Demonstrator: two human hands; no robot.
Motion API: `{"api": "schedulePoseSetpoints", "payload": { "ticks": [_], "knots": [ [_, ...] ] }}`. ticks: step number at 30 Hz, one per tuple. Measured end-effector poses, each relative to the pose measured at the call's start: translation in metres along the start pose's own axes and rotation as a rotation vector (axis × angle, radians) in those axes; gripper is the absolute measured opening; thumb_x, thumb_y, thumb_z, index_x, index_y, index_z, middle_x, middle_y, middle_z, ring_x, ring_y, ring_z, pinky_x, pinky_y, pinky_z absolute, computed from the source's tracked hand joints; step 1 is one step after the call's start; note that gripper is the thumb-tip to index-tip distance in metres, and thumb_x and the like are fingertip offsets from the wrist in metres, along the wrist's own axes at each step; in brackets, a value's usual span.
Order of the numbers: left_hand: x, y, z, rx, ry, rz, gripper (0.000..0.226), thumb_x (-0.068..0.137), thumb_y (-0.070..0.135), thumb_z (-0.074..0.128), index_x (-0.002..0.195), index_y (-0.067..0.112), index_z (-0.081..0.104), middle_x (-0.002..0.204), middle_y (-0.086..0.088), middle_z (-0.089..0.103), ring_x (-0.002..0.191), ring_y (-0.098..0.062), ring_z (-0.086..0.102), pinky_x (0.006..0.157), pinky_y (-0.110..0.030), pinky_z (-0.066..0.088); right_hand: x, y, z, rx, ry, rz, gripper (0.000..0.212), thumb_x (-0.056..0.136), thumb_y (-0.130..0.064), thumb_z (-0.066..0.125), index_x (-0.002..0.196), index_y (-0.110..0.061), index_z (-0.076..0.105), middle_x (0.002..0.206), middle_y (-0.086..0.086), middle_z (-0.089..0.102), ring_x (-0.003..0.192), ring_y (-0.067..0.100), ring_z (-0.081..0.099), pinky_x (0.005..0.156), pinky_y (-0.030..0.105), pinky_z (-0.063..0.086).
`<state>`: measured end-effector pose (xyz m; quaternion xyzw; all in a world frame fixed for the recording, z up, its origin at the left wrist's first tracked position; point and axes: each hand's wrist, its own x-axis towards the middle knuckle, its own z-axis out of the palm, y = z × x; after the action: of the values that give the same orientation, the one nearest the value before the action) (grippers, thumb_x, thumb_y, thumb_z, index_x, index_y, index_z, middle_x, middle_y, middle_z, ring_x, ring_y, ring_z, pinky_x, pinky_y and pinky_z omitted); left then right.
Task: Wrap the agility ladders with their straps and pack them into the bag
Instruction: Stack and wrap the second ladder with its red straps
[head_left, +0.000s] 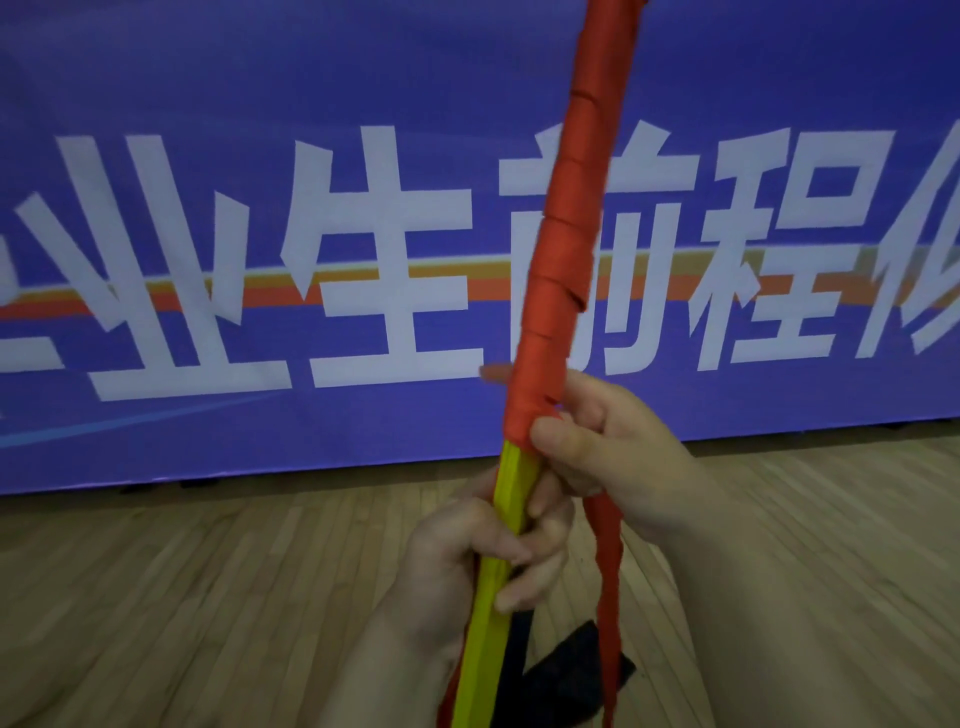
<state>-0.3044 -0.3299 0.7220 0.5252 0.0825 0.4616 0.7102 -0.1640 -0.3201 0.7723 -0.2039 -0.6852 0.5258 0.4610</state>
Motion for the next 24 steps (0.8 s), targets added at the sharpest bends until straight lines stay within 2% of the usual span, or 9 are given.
{"api": "schedulePoseSetpoints", "payload": {
  "ticks": [3,5,8,12,14,17,19,21,24],
  "knots": [
    [0.0,0.003,0.001,0.091,0.004,-0.073,0.028,0.054,0.021,0.067,0.078,0.008,0.058,0.06,-0.009,0.042,0.04,-0.015,0.041,0.043,-0.024,0.031,0.003,-0.002,-0.006,-0.012,0.067,-0.05,0.01,0.074,-0.008,0.07,0.081,-0.015,0.072,0.056,-0.005,0.066,0.047,0.001,0.059,0.047,0.011,0.044],
    [0.004,0.002,0.0,0.535,0.267,-0.068,0.031,0.053,0.034,0.071,0.081,0.024,0.064,0.068,-0.009,0.059,0.054,-0.023,0.058,0.053,-0.032,0.049,0.002,0.0,-0.005,-0.134,0.286,-0.129,0.007,0.071,-0.014,0.075,0.076,-0.019,0.074,0.065,-0.001,0.072,0.06,0.01,0.068,0.055,0.024,0.054],
    [0.008,-0.011,0.008,1.004,0.579,0.155,0.035,0.057,0.041,0.071,0.086,0.028,0.057,0.072,0.009,0.065,0.064,-0.009,0.062,0.059,-0.026,0.051,0.004,0.005,-0.002,-0.579,0.543,-0.193,0.02,0.071,-0.039,0.077,0.083,-0.024,0.071,0.072,0.004,0.071,0.066,0.023,0.067,0.06,0.043,0.057],
    [0.01,-0.013,0.005,0.69,0.673,0.236,0.022,0.055,0.016,0.061,0.07,0.006,0.048,0.052,-0.003,0.042,0.042,-0.017,0.04,0.039,-0.026,0.034,-0.003,-0.002,0.0,-0.391,0.268,-0.225,0.01,0.084,-0.026,0.066,0.077,-0.019,0.064,0.059,-0.01,0.062,0.055,0.0,0.055,0.055,0.013,0.045],
    [0.008,-0.005,-0.003,0.37,0.463,0.143,0.022,0.049,0.014,0.06,0.066,0.007,0.048,0.049,-0.004,0.038,0.034,-0.014,0.032,0.037,-0.02,0.025,-0.005,-0.003,-0.003,-0.228,0.165,-0.168,0.011,0.085,-0.014,0.062,0.078,-0.008,0.057,0.051,-0.012,0.057,0.046,-0.003,0.052,0.05,0.005,0.038],
    [0.004,-0.001,-0.001,-0.126,-0.078,-0.024,0.023,0.058,0.014,0.059,0.078,0.006,0.052,0.051,0.001,0.04,0.033,-0.007,0.031,0.04,-0.023,0.016,-0.002,0.001,-0.004,-0.071,0.07,-0.076,0.015,0.083,-0.01,0.063,0.095,-0.006,0.056,0.055,-0.002,0.063,0.045,0.003,0.059,0.048,0.009,0.044],
    [0.001,-0.002,0.001,-0.185,-0.24,-0.098,0.026,0.067,0.02,0.059,0.087,0.003,0.054,0.059,-0.001,0.046,0.039,-0.008,0.037,0.042,-0.025,0.019,-0.001,0.002,-0.005,-0.022,-0.026,-0.083,0.024,0.079,-0.007,0.069,0.101,-0.016,0.064,0.063,-0.005,0.069,0.054,0.005,0.065,0.054,0.013,0.049],
    [0.001,0.001,0.001,-0.037,-0.15,-0.166,0.035,0.068,0.031,0.064,0.089,0.003,0.061,0.065,-0.009,0.055,0.046,-0.015,0.05,0.047,-0.024,0.032,-0.004,0.0,-0.005,-0.041,0.0,-0.104,0.018,0.071,-0.013,0.076,0.088,-0.019,0.075,0.068,-0.003,0.072,0.056,0.012,0.066,0.052,0.018,0.052],
    [0.003,0.005,0.002,0.401,0.275,-0.153,0.04,0.059,0.039,0.073,0.086,0.011,0.066,0.069,-0.011,0.065,0.056,-0.023,0.063,0.055,-0.03,0.051,-0.004,0.005,-0.003,-0.256,0.324,-0.144,0.01,0.073,-0.021,0.075,0.081,-0.014,0.073,0.067,0.009,0.072,0.054,0.028,0.066,0.049,0.036,0.056]
  ]
}}
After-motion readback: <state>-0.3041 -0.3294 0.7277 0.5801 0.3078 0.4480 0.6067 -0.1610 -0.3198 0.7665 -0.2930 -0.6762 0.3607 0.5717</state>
